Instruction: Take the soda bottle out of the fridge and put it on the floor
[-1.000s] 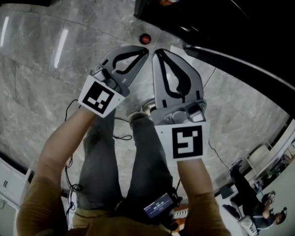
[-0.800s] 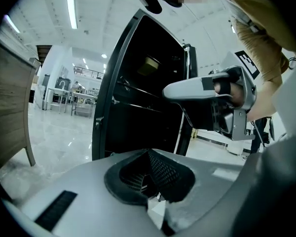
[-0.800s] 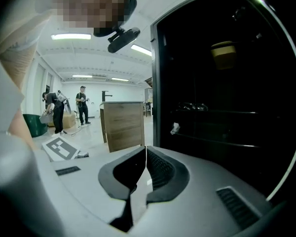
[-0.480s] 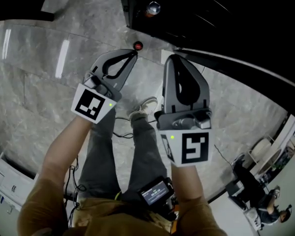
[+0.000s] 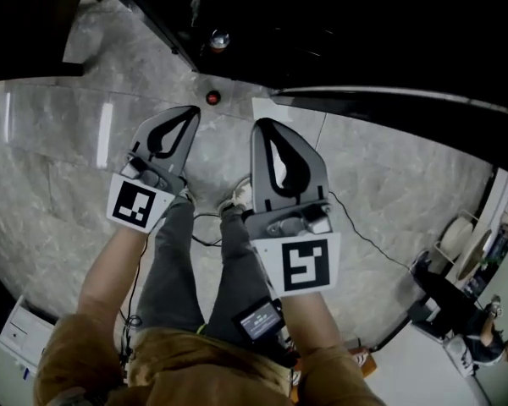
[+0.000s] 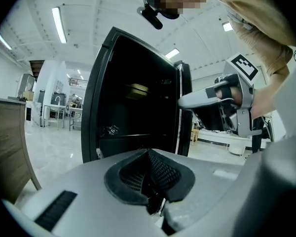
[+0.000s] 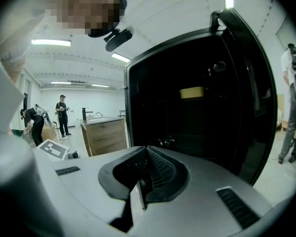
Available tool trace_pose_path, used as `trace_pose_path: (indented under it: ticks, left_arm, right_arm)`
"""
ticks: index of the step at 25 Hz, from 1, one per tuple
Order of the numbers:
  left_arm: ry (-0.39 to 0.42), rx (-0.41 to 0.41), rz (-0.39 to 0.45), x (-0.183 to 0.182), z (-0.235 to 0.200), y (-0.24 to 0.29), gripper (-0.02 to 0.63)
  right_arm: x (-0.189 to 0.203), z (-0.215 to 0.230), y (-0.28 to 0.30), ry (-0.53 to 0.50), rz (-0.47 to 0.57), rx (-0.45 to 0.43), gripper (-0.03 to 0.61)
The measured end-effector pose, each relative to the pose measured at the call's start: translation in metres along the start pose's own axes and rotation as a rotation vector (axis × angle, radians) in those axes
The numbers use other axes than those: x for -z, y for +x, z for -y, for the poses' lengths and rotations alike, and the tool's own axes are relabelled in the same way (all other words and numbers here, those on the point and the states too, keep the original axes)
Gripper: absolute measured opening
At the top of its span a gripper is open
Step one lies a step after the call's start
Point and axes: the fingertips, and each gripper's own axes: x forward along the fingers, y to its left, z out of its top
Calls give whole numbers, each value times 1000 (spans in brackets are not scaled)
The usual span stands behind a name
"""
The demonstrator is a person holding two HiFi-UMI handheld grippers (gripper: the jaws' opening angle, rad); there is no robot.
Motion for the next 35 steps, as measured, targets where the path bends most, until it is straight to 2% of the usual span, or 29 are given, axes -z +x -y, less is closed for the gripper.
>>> trace_pose_path:
  ticks: [8, 17, 26, 31, 35]
  left_arm:
    - [16, 38, 27, -71, 33, -5, 0]
    - [11, 31, 95, -167, 90, -32, 0]
    - [49, -14, 137, -245, 110, -78, 0]
    - [91, -9, 150, -279, 123, -102, 0]
    - [95, -2, 158, -309, 130, -119, 0]
  right_arm:
    - [-65, 11, -43, -14, 67, 44, 3]
    - [-137, 10, -107, -22, 134, 32, 3]
    - [-200, 5, -160, -23, 220, 40, 3]
    - [-226, 3, -193, -49, 256, 55, 3]
    - [-252, 6, -214, -65, 303, 66, 3]
